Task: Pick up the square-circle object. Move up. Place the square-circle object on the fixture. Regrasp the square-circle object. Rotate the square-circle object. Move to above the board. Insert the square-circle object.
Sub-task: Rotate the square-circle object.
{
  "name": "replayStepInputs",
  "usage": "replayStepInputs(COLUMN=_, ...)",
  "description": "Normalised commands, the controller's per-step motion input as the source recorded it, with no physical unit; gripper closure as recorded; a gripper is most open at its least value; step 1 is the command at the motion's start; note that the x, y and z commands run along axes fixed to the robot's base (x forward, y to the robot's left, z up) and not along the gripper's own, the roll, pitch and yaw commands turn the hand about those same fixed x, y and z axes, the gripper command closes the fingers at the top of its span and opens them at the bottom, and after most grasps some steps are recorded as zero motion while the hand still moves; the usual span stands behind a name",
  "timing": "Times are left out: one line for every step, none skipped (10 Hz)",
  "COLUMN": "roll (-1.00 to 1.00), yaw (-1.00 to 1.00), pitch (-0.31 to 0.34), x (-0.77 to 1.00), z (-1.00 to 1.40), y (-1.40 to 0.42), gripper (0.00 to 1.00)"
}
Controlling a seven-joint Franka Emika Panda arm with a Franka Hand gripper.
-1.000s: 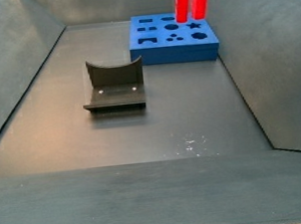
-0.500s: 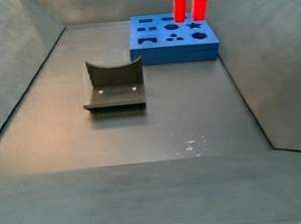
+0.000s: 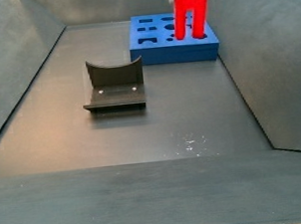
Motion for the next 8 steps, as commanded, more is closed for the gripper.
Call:
replayStepInputs(roll=-0.07, yaw=-0.06, pitch=-0.046, x=0.01, z=-1.0, y=0.01, gripper=1.0)
replayStepInputs(roll=-0.04, yaw=-0.05, pitch=-0.042, x=0.01, z=-1.0, y=0.02, gripper=1.0)
replayStepInputs(roll=-0.03, yaw=-0.05, pitch=-0.033, x=0.02, z=-1.0, y=0.03, gripper=1.0)
replayStepInputs(roll=-0.01, yaw=-0.04, pitch=-0.026, x=0.02, z=-1.0, y=0.03, gripper=1.0)
replayStepInputs(roll=0.01, yaw=-0.04, pitch=-0.024, x=0.02, z=-1.0, y=0.03, gripper=1.0)
replayStepInputs(roll=0.03, yaw=-0.03, pitch=-0.023, x=0.02, z=-1.0, y=0.04, gripper=1.0)
replayStepInputs(roll=0.05, yaw=-0.03, pitch=-0.028, x=0.02, z=-1.0, y=0.04, gripper=1.0)
replayStepInputs(roll=0.07, yaw=-0.02, pitch=-0.031, x=0.03, z=-0.91, y=0.03, gripper=1.0)
